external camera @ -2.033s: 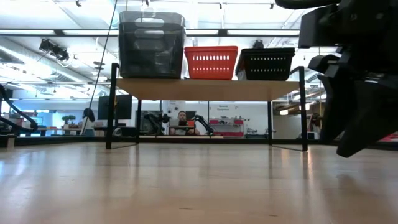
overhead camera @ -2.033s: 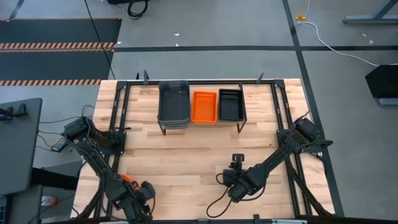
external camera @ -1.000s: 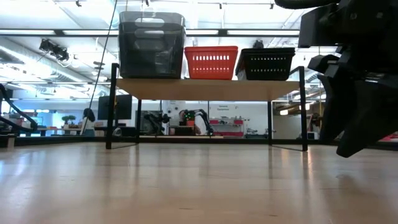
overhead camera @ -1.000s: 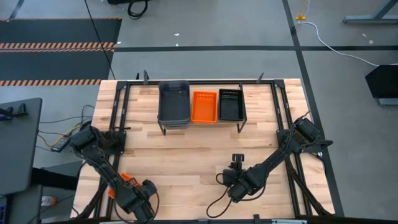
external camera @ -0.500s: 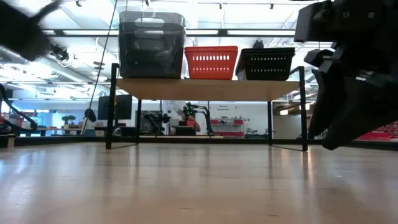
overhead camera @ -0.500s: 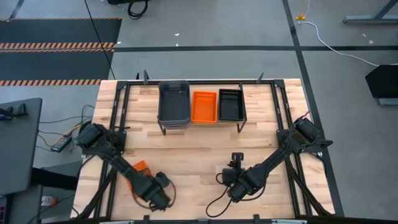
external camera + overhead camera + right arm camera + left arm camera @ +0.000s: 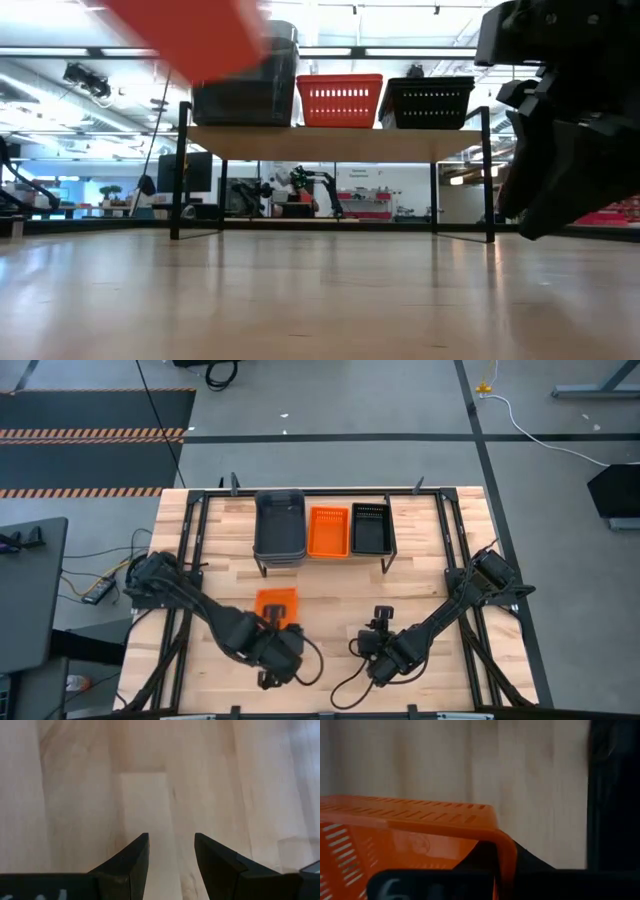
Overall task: Stack baskets on shelf by color
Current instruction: Stack the orange bin on the orange bin on the shelf
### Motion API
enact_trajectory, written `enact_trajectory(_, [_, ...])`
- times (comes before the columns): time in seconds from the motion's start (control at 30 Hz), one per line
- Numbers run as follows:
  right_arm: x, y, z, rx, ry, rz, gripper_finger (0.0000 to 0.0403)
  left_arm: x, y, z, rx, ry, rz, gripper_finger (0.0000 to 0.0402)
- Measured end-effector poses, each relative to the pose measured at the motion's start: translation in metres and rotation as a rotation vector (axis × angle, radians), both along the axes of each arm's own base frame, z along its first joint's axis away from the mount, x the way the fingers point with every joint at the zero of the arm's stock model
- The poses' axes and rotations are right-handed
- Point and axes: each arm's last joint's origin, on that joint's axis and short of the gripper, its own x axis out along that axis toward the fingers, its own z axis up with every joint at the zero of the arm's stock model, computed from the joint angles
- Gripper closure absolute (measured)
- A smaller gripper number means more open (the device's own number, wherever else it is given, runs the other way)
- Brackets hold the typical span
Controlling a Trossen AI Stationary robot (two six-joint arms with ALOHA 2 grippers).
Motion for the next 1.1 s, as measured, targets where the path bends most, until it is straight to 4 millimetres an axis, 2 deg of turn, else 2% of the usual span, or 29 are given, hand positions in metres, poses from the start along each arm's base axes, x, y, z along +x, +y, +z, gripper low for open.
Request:
enact_trajectory(0.17, [0.001, 0.000, 0.001, -0.004, -0.049, -0.045, 0.0238, 0.003, 0.012, 0.065, 0.166, -0.238, -0.164, 0.0398])
enact_trajectory(0.23, [0.001, -0.001, 0.001, 0.008, -0.067, -0.075, 0.0238, 0.002, 0.018, 0.083, 0.252, -0.302, -0.200, 0.0398])
enact_trajectory(0.33, [0.001, 0.000, 0.000, 0.029, -0.087, -0.115, 0.0238, 0.003, 0.029, 0.099, 0.375, -0.354, -0.232, 0.0398])
enact_trajectory(0.47, [0.000, 0.001, 0.001, 0.046, -0.106, -0.144, 0.0238, 0.015, 0.053, 0.102, 0.424, -0.345, -0.222, 0.0395])
enact_trajectory(0.67, [0.002, 0.003, 0.001, 0.089, -0.162, -0.200, 0.0238, 0.046, 0.103, 0.085, 0.349, -0.284, -0.183, 0.0396])
enact_trajectory(0.83, [0.000, 0.007, 0.001, 0.096, -0.176, -0.198, 0.0238, 0.063, 0.144, 0.079, 0.256, -0.297, -0.146, 0.0395])
enact_trajectory(0.97, [0.001, 0.006, 0.002, 0.070, -0.202, -0.197, 0.0238, 0.066, 0.161, 0.080, 0.251, -0.301, -0.103, 0.0395])
enact_trajectory(1.1, [0.000, 0.007, 0.002, 0.072, -0.204, -0.195, 0.0238, 0.071, 0.171, 0.082, 0.233, -0.342, -0.109, 0.0394])
